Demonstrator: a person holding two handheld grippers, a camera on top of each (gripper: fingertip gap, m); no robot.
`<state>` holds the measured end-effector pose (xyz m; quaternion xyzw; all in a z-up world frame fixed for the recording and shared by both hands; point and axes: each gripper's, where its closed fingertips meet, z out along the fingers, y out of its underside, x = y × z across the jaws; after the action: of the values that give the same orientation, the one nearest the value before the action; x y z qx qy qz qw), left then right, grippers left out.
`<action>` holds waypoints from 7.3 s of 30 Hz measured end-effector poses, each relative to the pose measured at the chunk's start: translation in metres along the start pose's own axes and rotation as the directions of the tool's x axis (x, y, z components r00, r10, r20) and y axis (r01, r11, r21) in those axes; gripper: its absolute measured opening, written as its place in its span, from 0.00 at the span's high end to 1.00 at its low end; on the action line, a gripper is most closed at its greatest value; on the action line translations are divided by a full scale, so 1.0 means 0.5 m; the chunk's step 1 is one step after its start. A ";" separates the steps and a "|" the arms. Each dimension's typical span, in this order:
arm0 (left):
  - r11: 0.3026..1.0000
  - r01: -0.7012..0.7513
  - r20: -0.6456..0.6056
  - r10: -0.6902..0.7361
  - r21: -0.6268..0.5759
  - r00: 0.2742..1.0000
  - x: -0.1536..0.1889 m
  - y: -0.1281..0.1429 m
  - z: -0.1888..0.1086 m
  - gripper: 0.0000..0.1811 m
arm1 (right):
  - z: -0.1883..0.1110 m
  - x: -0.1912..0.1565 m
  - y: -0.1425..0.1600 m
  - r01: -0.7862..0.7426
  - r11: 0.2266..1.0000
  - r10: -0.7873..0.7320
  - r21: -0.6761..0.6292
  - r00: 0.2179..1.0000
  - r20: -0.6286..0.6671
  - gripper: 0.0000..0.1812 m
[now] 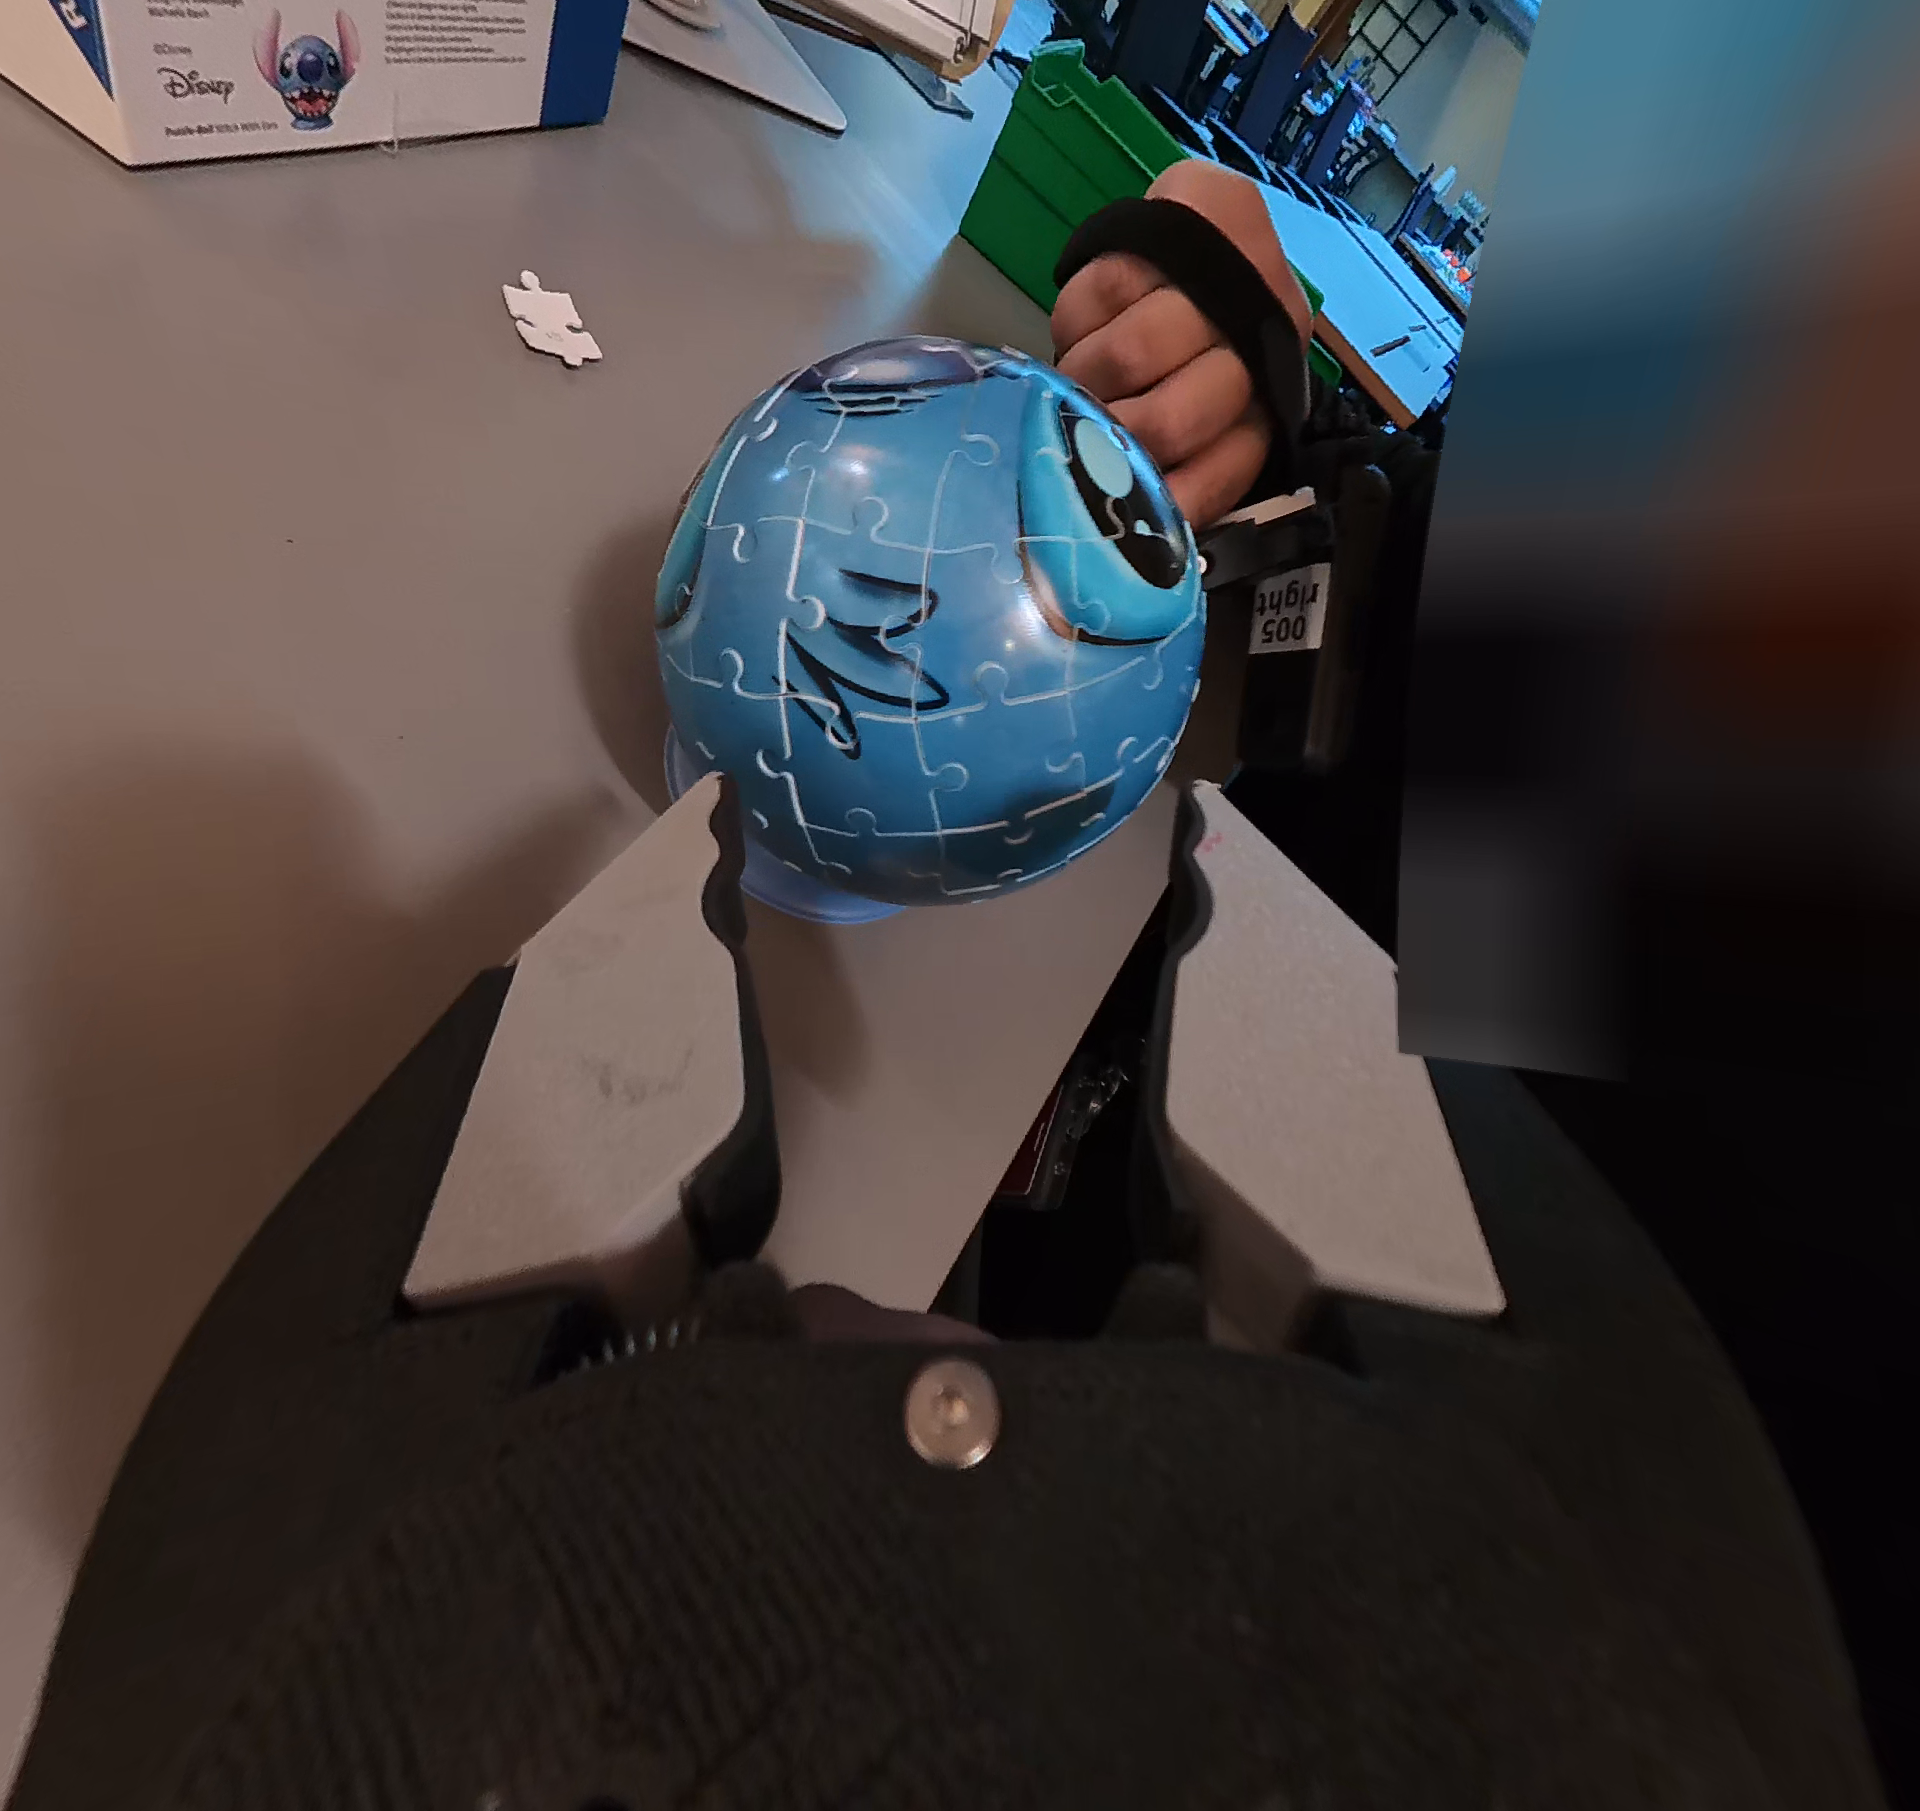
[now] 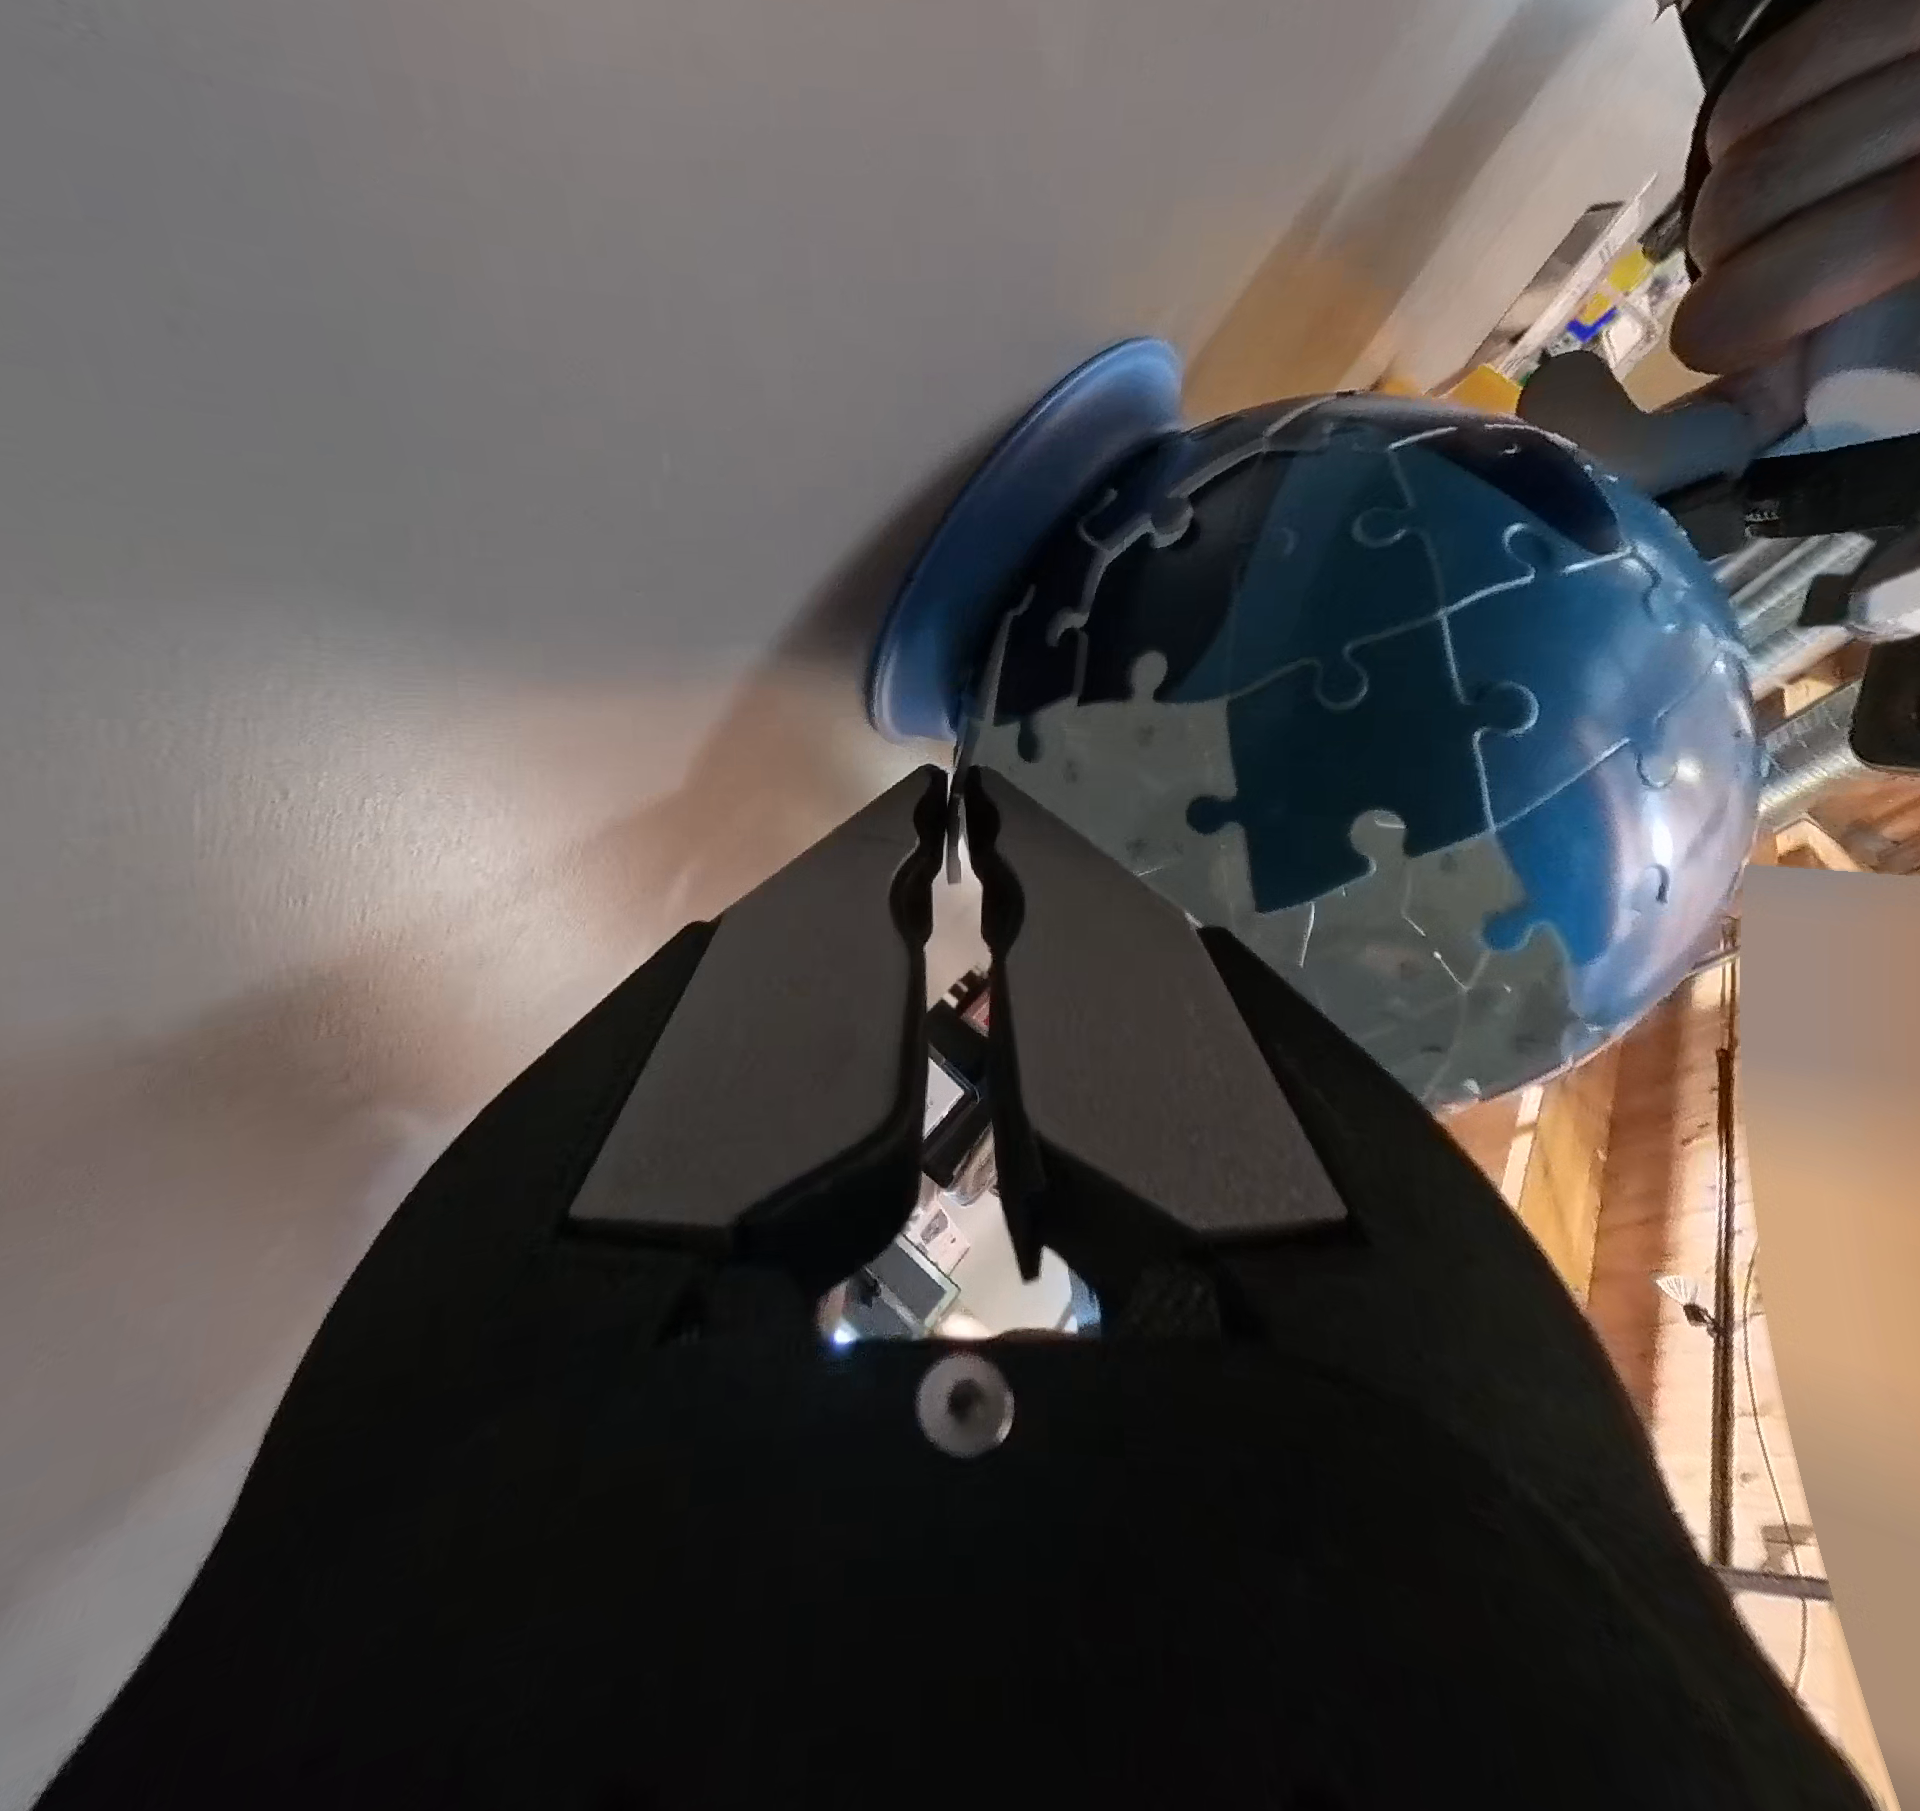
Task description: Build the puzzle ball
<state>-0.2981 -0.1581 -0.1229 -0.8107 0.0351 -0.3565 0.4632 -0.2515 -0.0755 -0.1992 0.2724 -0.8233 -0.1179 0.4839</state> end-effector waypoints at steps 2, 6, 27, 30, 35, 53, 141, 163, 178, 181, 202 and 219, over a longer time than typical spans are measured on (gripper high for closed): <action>1.000 0.001 -0.001 -0.001 0.004 1.000 -0.001 -0.001 -0.001 0.55 | -0.001 0.000 0.001 0.008 1.000 -0.008 -0.001 1.000 -0.005 1.00; 1.000 0.004 -0.001 -0.004 0.005 1.000 -0.003 0.000 -0.002 0.55 | 0.000 0.000 0.000 0.012 1.000 -0.012 0.008 1.000 -0.017 1.00; 1.000 0.007 -0.044 -0.007 -0.016 0.999 -0.004 0.004 0.018 0.56 | 0.008 0.009 -0.002 0.065 0.998 -0.065 0.000 0.995 -0.078 0.99; 1.000 0.008 -0.041 -0.009 -0.016 0.999 -0.006 0.003 0.017 0.56 | 0.008 0.012 -0.003 0.087 0.996 -0.087 -0.009 0.993 -0.075 0.99; 1.000 0.008 -0.036 -0.008 -0.020 0.999 -0.006 0.002 0.017 0.56 | 0.003 0.013 -0.003 0.127 0.991 -0.129 -0.027 0.990 -0.064 0.99; 0.999 0.037 -0.050 -0.037 0.003 0.998 -0.025 -0.008 0.022 0.56 | -0.007 0.020 -0.022 0.158 0.985 -0.150 0.067 0.983 -0.106 0.99; 0.994 0.076 -0.137 -0.064 0.081 0.989 -0.037 -0.039 0.016 0.59 | 0.014 0.024 -0.084 -0.016 0.950 0.018 0.313 1.000 -0.005 0.96; 0.994 0.059 -0.148 -0.045 0.095 0.988 -0.041 -0.051 0.015 0.57 | 0.025 0.032 -0.050 -0.088 0.980 0.090 0.177 0.996 -0.004 0.99; 0.995 0.055 -0.147 -0.043 0.079 0.988 -0.031 -0.043 0.014 0.58 | 0.021 0.019 -0.021 -0.018 0.997 0.020 0.069 0.999 -0.033 0.99; 0.996 0.048 -0.145 -0.036 0.078 0.989 -0.029 -0.042 0.013 0.58 | 0.013 0.019 -0.010 0.003 0.999 -0.001 0.032 0.998 -0.058 0.99; 0.992 0.042 -0.198 -0.018 0.120 0.980 -0.008 -0.045 0.010 0.59 | -0.055 0.020 0.012 -0.081 0.996 0.068 -0.036 0.961 -0.269 1.00; 0.948 -0.308 -0.228 0.319 0.085 0.920 0.041 -0.056 -0.029 0.47 | -0.076 -0.141 0.129 -0.691 0.710 0.689 -0.137 0.722 -0.069 0.92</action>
<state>-0.2994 -0.1605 -0.0856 -0.7346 0.2113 -0.3732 0.5258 -0.2134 0.0200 -0.2022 -0.0916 -0.8508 0.0100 0.5173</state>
